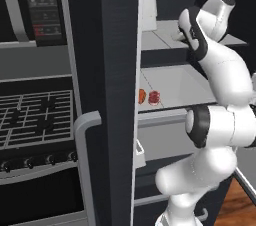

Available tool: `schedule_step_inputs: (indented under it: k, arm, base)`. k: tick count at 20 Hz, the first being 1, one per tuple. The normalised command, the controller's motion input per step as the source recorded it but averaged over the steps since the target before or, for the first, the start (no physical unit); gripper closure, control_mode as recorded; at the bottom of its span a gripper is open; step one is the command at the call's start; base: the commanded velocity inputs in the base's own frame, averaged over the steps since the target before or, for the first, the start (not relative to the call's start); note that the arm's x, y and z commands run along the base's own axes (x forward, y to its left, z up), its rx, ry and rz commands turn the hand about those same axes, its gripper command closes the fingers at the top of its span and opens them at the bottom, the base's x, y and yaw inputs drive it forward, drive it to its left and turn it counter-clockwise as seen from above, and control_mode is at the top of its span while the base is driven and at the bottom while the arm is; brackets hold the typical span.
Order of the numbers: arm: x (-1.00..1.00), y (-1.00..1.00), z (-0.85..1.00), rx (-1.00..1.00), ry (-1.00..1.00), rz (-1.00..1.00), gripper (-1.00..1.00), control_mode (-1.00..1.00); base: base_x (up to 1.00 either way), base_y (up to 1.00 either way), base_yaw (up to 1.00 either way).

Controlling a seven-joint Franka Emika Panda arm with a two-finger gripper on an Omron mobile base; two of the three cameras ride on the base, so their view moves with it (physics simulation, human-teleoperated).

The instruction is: Place one sweet potato and one steak in each tupperware on the nearby counter, to pack two identical lunches.

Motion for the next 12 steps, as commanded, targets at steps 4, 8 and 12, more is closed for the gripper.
schedule_step_inputs:
  k: [4, 8, 12]
  arm:
    - [-1.00, 0.34, 0.00, -0.03, -0.16, 0.07, 1.00, -1.00]
    - [-1.00, 0.09, 0.00, -0.05, -0.17, 0.02, 1.00, -1.00]
    - [-1.00, -0.04, 0.16, -0.02, -0.04, 0.00, 1.00, -1.00]
  base:
    - [0.00, 0.00, 0.00]
    - [0.00, 0.00, 0.00]
    - [0.00, 0.00, 0.00]
